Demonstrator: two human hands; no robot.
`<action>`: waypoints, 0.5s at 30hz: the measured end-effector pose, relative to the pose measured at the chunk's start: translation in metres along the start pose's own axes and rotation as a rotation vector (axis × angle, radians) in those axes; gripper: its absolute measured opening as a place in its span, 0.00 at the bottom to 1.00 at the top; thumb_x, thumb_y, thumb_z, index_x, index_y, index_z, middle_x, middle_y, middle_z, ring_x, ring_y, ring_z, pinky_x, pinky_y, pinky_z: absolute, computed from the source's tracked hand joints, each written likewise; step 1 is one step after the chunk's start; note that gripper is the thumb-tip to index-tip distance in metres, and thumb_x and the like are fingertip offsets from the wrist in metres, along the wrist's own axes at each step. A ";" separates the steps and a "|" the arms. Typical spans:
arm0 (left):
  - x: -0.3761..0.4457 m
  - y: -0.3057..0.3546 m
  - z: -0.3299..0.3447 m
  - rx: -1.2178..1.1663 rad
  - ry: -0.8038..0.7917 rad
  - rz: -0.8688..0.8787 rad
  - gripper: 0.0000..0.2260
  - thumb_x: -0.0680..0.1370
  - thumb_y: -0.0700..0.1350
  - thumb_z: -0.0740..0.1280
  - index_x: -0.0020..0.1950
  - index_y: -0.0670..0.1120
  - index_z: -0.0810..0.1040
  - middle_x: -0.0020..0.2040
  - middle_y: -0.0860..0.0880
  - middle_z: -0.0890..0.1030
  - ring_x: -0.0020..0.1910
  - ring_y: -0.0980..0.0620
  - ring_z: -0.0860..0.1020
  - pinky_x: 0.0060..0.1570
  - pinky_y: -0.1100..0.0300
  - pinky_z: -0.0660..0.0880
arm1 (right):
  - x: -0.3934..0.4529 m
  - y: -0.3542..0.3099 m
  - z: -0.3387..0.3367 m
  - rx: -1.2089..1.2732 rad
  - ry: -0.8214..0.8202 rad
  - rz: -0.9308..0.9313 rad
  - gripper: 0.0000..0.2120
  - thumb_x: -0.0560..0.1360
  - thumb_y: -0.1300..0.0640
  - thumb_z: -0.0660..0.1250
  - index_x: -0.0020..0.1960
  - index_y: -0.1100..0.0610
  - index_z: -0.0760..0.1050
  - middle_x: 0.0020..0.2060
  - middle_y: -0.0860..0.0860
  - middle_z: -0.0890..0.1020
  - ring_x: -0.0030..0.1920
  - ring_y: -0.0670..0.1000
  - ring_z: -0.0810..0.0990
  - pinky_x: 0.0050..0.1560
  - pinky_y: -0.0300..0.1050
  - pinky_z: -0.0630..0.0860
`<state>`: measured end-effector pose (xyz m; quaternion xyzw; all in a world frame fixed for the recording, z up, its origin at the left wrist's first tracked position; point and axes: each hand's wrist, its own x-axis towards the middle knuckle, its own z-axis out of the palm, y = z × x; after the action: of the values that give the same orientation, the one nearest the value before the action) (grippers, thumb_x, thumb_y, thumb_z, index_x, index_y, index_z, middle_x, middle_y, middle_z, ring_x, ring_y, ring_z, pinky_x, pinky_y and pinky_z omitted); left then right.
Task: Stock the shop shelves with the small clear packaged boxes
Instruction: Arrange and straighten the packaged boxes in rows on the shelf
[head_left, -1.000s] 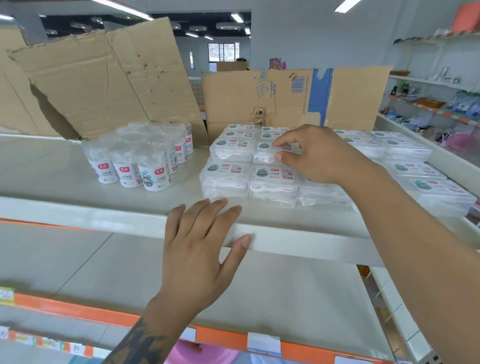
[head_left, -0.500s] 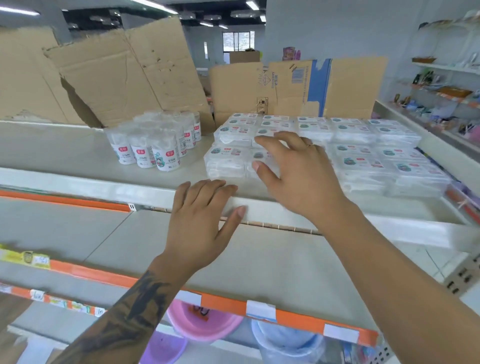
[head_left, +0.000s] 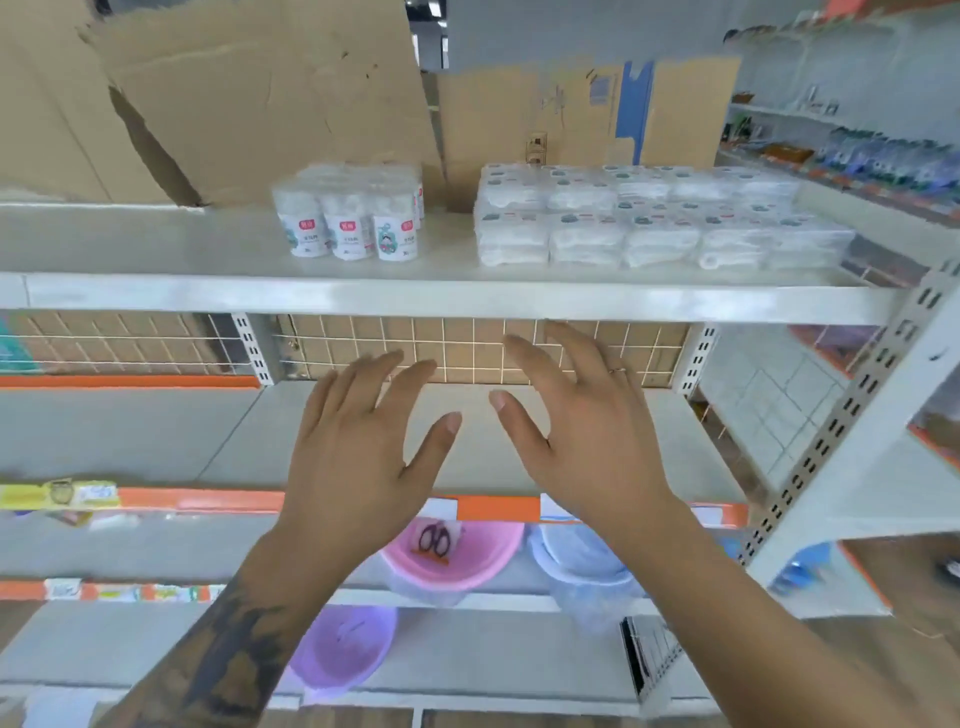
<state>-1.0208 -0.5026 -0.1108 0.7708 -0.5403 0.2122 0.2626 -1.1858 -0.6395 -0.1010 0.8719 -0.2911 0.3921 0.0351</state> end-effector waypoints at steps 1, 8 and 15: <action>-0.017 -0.010 -0.010 0.007 -0.014 -0.015 0.25 0.81 0.62 0.59 0.72 0.49 0.76 0.71 0.45 0.76 0.71 0.41 0.73 0.73 0.41 0.65 | -0.012 -0.018 0.005 0.015 -0.009 0.009 0.22 0.80 0.42 0.63 0.71 0.49 0.76 0.70 0.55 0.75 0.65 0.61 0.75 0.63 0.58 0.73; -0.127 -0.105 -0.061 0.105 -0.118 -0.154 0.24 0.81 0.62 0.58 0.70 0.50 0.77 0.70 0.45 0.77 0.69 0.39 0.74 0.71 0.38 0.67 | -0.073 -0.149 0.051 0.118 -0.111 -0.018 0.21 0.80 0.41 0.63 0.69 0.49 0.77 0.70 0.55 0.75 0.65 0.60 0.75 0.64 0.56 0.71; -0.210 -0.195 -0.108 0.279 -0.166 -0.376 0.26 0.79 0.64 0.58 0.71 0.52 0.76 0.70 0.46 0.77 0.70 0.40 0.74 0.71 0.36 0.66 | -0.089 -0.267 0.106 0.213 -0.240 -0.186 0.21 0.79 0.41 0.64 0.69 0.49 0.76 0.69 0.54 0.75 0.65 0.60 0.76 0.65 0.55 0.72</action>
<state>-0.9100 -0.2283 -0.1900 0.9014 -0.3725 0.1680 0.1432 -1.0189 -0.4065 -0.1921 0.9345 -0.1680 0.3088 -0.0562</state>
